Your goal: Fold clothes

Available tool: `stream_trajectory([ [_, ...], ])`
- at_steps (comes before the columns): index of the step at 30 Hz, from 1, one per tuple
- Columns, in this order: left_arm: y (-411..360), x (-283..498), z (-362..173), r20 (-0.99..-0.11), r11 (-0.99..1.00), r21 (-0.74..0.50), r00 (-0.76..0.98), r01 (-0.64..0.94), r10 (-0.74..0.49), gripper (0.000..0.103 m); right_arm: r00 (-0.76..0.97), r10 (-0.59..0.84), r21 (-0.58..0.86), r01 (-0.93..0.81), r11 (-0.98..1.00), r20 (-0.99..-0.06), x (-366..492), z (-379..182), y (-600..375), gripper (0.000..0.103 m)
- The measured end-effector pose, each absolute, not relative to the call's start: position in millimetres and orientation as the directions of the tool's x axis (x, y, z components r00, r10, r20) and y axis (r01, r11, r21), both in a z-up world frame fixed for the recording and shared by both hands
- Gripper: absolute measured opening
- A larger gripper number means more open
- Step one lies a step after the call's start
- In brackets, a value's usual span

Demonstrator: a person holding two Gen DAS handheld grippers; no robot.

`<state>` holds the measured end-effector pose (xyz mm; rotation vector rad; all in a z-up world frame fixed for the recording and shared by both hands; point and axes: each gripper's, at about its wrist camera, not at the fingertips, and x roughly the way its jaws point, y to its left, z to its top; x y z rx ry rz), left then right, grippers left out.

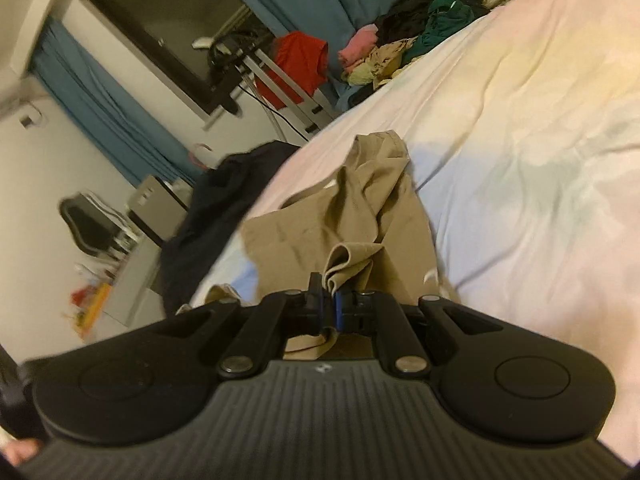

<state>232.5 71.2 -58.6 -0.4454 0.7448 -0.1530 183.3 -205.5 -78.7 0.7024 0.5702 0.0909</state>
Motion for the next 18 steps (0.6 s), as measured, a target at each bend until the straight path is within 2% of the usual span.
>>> stream_trajectory([
  [9,59,304,-137,-0.679,0.947,-0.322,0.699,-0.012,-0.222,0.003,0.826,0.259,0.573,0.092,0.815,-0.501,254,-134,-214,0.009],
  [16,45,317,-156,-0.700,0.973,-0.228,0.691,0.025,-0.182,0.003,0.789,0.213,0.479,0.115,0.870,-0.577,273,-160,-203,0.009],
  [17,43,317,-156,-0.699,0.976,-0.214,0.693,0.031,-0.175,0.005,0.787,0.210,0.473,0.115,0.874,-0.580,273,-159,-202,0.009],
  [18,40,314,-153,-0.699,0.979,-0.202,0.694,0.040,-0.173,0.012,0.785,0.210,0.469,0.114,0.876,-0.583,272,-157,-202,0.010],
])
